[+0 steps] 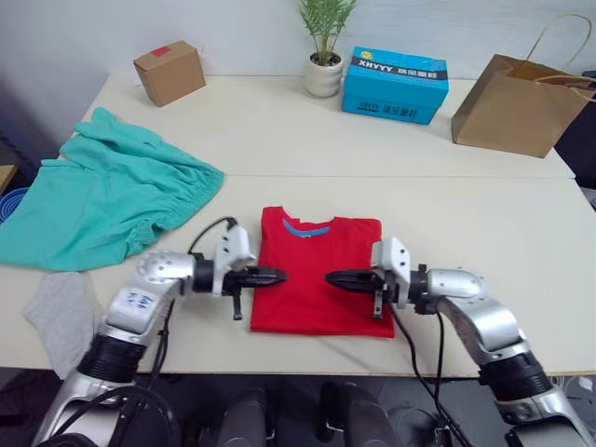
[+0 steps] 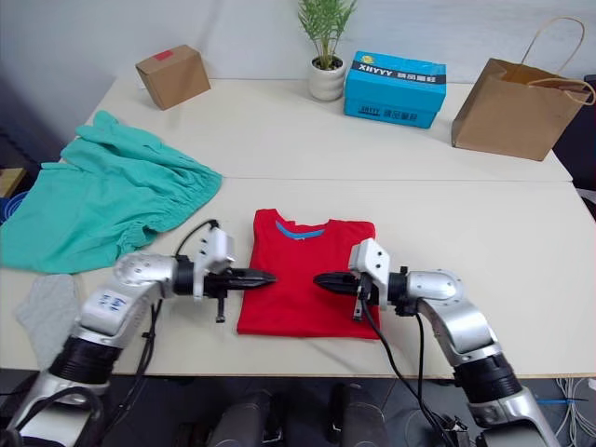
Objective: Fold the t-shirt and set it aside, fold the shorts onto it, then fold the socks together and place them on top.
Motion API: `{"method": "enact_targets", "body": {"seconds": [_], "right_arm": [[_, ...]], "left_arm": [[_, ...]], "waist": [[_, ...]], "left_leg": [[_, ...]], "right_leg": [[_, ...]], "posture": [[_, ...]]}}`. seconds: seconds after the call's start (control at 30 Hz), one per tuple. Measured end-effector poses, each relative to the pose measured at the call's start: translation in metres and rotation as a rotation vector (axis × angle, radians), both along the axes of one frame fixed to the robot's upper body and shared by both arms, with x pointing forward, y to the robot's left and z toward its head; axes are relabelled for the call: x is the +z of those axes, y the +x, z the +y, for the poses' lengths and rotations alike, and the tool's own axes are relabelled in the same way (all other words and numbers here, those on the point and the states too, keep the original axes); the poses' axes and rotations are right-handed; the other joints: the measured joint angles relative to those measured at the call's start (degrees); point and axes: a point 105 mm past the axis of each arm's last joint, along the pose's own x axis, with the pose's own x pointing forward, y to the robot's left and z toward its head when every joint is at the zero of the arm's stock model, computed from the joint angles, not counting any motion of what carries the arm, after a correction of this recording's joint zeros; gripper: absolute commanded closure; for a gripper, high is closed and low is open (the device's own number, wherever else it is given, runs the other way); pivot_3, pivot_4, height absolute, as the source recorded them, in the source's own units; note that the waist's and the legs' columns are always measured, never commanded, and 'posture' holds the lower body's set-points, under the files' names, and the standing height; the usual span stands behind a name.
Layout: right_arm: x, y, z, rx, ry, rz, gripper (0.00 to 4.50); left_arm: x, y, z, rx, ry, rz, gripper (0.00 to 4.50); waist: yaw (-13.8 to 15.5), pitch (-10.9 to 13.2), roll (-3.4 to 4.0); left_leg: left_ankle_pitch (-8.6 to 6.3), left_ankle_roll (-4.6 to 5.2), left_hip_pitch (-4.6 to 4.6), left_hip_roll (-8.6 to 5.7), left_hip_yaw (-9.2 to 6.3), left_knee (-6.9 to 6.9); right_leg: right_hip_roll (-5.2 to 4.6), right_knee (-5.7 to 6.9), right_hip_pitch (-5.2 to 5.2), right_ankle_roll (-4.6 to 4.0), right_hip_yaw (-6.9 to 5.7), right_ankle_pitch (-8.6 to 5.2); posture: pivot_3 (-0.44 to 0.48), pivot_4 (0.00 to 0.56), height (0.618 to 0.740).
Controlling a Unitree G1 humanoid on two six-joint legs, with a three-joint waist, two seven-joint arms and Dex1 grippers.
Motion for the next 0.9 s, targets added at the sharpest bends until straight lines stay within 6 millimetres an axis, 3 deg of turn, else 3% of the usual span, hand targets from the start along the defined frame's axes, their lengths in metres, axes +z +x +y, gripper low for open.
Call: {"method": "enact_targets", "body": {"seconds": [0.23, 0.47, 0.6, 0.73, 0.9], "right_arm": [[-0.016, 0.030, -0.010, -0.111, 0.017, -0.042, 4.47], [-0.012, 0.075, -0.058, -0.411, 0.009, -0.100, 4.47], [-0.006, 0.086, -0.066, -0.478, 0.025, -0.117, 4.47], [0.007, 0.082, -0.053, -0.412, 0.090, -0.128, 4.47], [0.032, 0.064, -0.012, -0.223, 0.136, -0.172, 4.47]], "left_arm": [[-0.011, 0.009, -0.007, 0.043, 0.021, -0.045, 4.43], [-0.014, 0.008, 0.013, 0.075, 0.070, -0.088, 4.43], [-0.012, 0.007, 0.018, 0.094, 0.033, -0.080, 4.43], [-0.004, 0.004, 0.030, 0.129, -0.093, 0.019, 4.43], [0.033, 0.011, 0.037, 0.129, -0.230, 0.058, 4.43]], "waist": [[-0.7, 0.0, 0.00], [-1.0, -0.2, 0.14], [-1.6, -0.2, 0.18], [-2.3, -0.2, 0.23], [-2.2, -0.1, 0.24]], "left_leg": [[0.05, 0.03, 0.45, 0.01, -0.09, 0.12], [0.01, -0.12, 0.89, 0.04, -0.04, -0.15], [0.05, -0.17, 0.91, 0.05, -0.03, -0.15], [0.08, -0.21, 0.68, 0.06, -0.03, -0.17], [0.12, -0.27, 0.65, 0.08, -0.06, -0.18]], "right_leg": [[-0.13, -0.02, 0.40, 0.00, 0.02, 0.00], [-0.15, 0.01, 0.62, -0.06, 0.13, -0.03], [-0.15, 0.09, 0.61, -0.08, 0.13, -0.04], [-0.15, 0.22, 0.35, -0.10, 0.13, -0.06], [-0.13, 0.30, 0.34, -0.17, 0.09, -0.11]], "posture": [[0.000, 0.150, 0.740], [0.000, 0.150, 0.740], [0.000, 0.150, 0.740], [0.000, 0.150, 0.740], [0.000, 0.150, 0.740]]}}
